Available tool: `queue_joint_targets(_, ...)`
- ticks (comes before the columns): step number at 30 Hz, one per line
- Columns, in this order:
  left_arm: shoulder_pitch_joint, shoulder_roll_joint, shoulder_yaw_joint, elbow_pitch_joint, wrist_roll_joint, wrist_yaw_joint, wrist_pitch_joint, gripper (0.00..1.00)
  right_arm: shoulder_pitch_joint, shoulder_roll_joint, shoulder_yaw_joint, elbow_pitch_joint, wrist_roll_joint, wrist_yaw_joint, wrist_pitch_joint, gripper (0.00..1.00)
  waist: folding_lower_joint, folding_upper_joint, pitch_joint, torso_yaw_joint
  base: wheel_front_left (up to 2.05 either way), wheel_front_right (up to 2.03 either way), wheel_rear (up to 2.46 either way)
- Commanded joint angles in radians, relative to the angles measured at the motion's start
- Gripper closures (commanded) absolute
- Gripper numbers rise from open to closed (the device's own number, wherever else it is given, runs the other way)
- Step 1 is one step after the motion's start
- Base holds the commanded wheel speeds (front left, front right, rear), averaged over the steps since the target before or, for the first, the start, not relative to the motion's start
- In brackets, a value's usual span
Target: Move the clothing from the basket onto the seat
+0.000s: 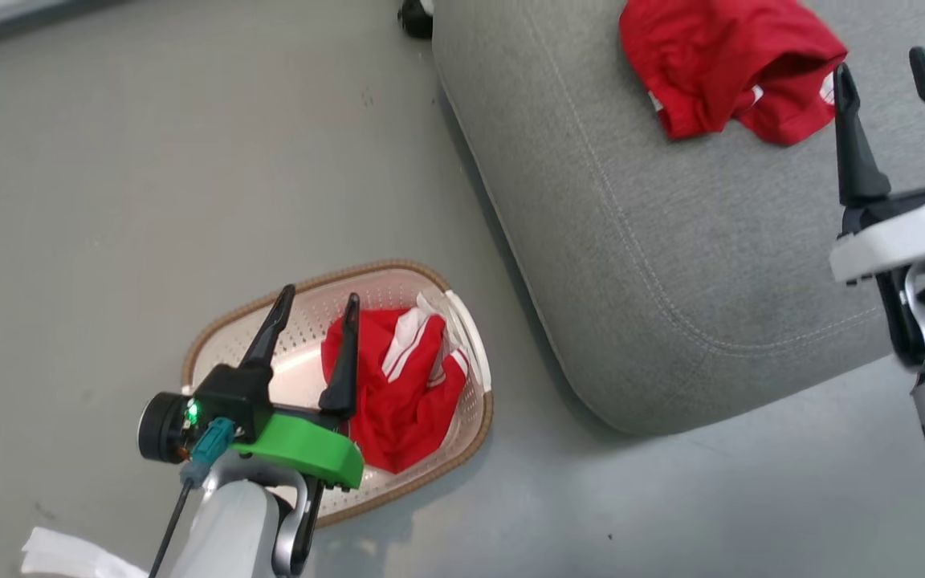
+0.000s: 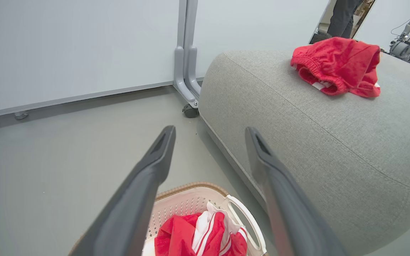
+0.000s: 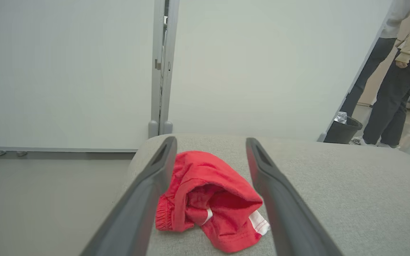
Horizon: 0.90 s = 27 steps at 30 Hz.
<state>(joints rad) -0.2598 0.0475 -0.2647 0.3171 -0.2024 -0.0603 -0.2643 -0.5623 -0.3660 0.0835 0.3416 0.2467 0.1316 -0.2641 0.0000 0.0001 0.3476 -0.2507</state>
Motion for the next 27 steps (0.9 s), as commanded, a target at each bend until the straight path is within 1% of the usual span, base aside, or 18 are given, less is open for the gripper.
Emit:
queue_joint_targets(1, 0.021, 0.006, 0.010, -0.008, -0.019, 0.011, 0.000, 0.00, 0.038, 0.009, -0.011, -0.037, -0.002, -0.002, 0.000, 0.00, 0.0000, -0.0001, -0.098, -0.008, 0.00, 0.00, 0.00)
queue_joint_targets(6, 0.067, 0.006, 0.030, -0.022, -0.053, 0.029, 0.000, 0.00, 0.172, 0.060, -0.052, -0.193, -0.026, -0.002, 0.000, 0.00, 0.0000, -0.0001, -0.169, 0.020, 0.00, 0.00, 0.00)
queue_joint_targets(9, 0.094, 0.005, 0.036, -0.034, -0.080, 0.041, 0.000, 0.00, 0.269, 0.079, -0.037, -0.262, -0.050, -0.002, 0.000, 0.00, 0.0000, -0.0001, -0.213, 0.046, 0.00, 0.00, 0.00)
queue_joint_targets(13, 0.129, 0.005, 0.048, -0.040, -0.092, 0.050, 0.000, 0.00, 0.374, 0.102, -0.018, -0.323, -0.060, -0.002, 0.000, 0.00, 0.0000, -0.0001, -0.262, 0.076, 0.00, 0.00, 0.00)
queue_joint_targets(19, 0.183, 0.005, 0.066, -0.046, -0.102, 0.052, 0.000, 0.00, 0.480, 0.150, -0.018, -0.360, -0.066, -0.002, 0.000, 0.00, 0.0000, -0.0001, -0.311, 0.127, 0.00, 0.00, 0.00)
queue_joint_targets(22, 0.208, 0.005, 0.065, -0.048, -0.110, 0.056, 0.000, 0.00, 0.523, 0.151, -0.005, -0.342, -0.081, -0.002, 0.000, 0.00, 0.0000, -0.0001, -0.327, 0.154, 0.00, 0.00, 0.00)
queue_joint_targets(27, 0.243, 0.005, 0.056, -0.046, -0.123, 0.064, 0.000, 0.00, 0.567, 0.182, -0.007, -0.322, -0.097, -0.002, 0.000, 0.00, 0.0000, -0.0001, -0.350, 0.199, 0.00, 0.00, 0.00)
